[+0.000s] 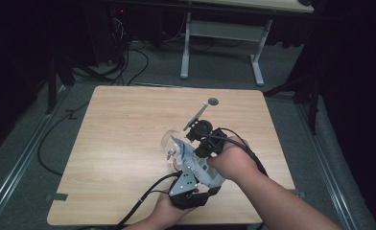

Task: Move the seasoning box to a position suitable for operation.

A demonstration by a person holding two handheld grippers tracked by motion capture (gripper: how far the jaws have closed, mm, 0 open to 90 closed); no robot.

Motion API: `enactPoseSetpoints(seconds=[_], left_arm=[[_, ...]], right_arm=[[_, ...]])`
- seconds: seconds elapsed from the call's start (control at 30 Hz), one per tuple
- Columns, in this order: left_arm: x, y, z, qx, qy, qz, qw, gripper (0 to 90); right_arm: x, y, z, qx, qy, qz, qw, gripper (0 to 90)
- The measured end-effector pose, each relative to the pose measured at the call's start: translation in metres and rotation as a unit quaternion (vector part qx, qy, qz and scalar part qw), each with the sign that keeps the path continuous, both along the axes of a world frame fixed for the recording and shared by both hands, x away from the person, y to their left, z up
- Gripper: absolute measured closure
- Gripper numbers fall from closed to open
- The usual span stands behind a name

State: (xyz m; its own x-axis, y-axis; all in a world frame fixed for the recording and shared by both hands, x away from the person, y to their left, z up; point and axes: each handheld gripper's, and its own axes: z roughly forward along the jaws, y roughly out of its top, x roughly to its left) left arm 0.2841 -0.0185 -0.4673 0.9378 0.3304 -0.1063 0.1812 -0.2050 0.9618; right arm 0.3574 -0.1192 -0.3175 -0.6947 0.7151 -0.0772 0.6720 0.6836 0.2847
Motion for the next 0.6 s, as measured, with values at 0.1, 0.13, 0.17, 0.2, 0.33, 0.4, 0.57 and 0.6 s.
enactPoseSetpoints(seconds=[0.1,0.13,0.17,0.2,0.33,0.4,0.57,0.6], left_arm=[[0.0004,0.0002,0.0005,0.0,-0.001,0.0,1.0,60.1],[0.0004,0.0002,0.0005,0.0,-0.001,0.0,1.0,60.1],[0.0004,0.0001,0.0005,0.0,0.0,0.0,1.0,60.1],[0.0003,0.0,0.0005,0.0,0.0,0.0,1.0,60.1],[0.0003,-0.0003,0.0005,0.0,0.001,0.0,1.0,60.1],[0.0004,-0.0005,0.0007,0.0,0.0,0.0,1.0,60.1],[0.0009,-0.0009,0.0009,0.001,-0.001,0.001,1.0,60.1],[0.0009,-0.0011,0.001,0.001,-0.001,0.001,1.0,60.1]], right_arm=[[0.0004,0.0002,0.0006,0.0,-0.001,0.001,1.0,90.0],[0.0005,0.0002,0.0005,0.001,-0.001,0.001,1.0,90.0],[0.0005,0.0003,0.0005,-0.001,-0.002,0.001,1.0,90.0],[0.0005,0.0004,0.0004,-0.001,-0.002,0.001,1.0,90.0],[0.0004,0.0007,-0.0003,-0.001,-0.002,0.0,1.0,90.0],[0.0006,0.0004,-0.0004,-0.001,-0.002,0.001,1.0,90.0],[0.0008,0.0002,-0.0001,0.0,-0.003,0.001,1.0,90.0],[0.0009,0.0,-0.0001,0.0,-0.004,0.001,1.0,90.0]])
